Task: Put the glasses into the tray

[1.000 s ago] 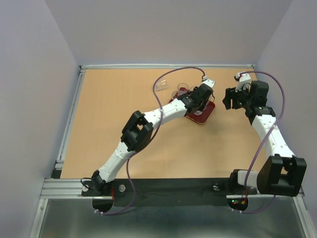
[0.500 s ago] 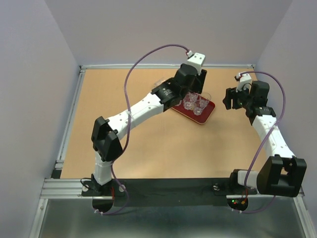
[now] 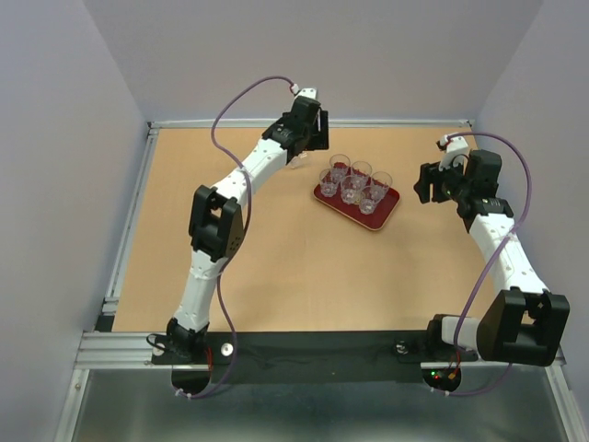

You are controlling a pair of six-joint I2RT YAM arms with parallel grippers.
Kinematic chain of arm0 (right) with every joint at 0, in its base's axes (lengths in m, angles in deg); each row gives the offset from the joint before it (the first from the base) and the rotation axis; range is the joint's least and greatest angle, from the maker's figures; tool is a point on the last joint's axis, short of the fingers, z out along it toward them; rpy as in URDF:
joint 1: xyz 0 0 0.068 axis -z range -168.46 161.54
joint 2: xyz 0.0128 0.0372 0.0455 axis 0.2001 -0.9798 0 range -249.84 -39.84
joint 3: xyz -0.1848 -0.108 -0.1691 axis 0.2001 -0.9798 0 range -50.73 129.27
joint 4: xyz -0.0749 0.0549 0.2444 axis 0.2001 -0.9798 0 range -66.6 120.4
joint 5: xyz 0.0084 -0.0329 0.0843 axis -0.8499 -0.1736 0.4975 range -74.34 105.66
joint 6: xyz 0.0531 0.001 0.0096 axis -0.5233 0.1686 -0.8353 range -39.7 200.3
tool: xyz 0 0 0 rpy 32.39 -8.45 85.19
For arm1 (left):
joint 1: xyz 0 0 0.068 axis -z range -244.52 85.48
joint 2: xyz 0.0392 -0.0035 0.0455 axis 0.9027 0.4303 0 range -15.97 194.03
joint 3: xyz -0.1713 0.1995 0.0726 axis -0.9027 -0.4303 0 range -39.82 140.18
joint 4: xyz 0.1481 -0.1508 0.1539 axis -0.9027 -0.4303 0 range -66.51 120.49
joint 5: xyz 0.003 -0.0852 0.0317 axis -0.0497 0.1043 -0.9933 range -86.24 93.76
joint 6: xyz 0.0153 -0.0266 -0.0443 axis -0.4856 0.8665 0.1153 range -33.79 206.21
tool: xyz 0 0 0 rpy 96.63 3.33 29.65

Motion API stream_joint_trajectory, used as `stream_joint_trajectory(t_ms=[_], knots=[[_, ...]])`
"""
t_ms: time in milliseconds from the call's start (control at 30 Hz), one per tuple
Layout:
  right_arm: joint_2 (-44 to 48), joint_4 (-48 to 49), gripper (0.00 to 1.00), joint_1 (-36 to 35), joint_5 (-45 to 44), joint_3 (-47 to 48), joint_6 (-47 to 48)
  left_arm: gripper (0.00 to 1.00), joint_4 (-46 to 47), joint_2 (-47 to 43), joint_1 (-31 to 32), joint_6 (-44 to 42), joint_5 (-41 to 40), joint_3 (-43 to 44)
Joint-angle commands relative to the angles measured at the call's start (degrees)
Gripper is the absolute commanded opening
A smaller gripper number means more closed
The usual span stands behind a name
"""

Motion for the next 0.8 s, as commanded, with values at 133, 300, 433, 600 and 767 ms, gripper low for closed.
stream_joint_trajectory(t_ms=[133, 300, 433, 600, 767], knots=[[0.96, 2.77, 0.67, 0.49, 0.98, -0.71, -0.55, 0.83, -2.79, 3.14, -2.18, 1.4, 2.82, 5.48], [0.95, 2.77, 0.67, 0.49, 0.98, -0.79, -0.37, 0.83, 0.64, 6.05, -3.42, -1.48, 4.92, 6.62], [0.95, 2.77, 0.67, 0.49, 0.98, -0.79, -0.46, 0.83, 3.54, 6.41, -3.42, -11.2, 4.23, 7.24], [0.78, 2.77, 0.67, 0.49, 1.33, -0.79, -0.29, 0.86, 12.32, -1.13, -3.51, -33.34, 2.73, -3.46], [0.6, 2.86, 0.67, 0.49, 1.95, -0.79, -0.2, 0.88, 15.85, -5.98, -6.49, -45.43, 18.05, -13.67]])
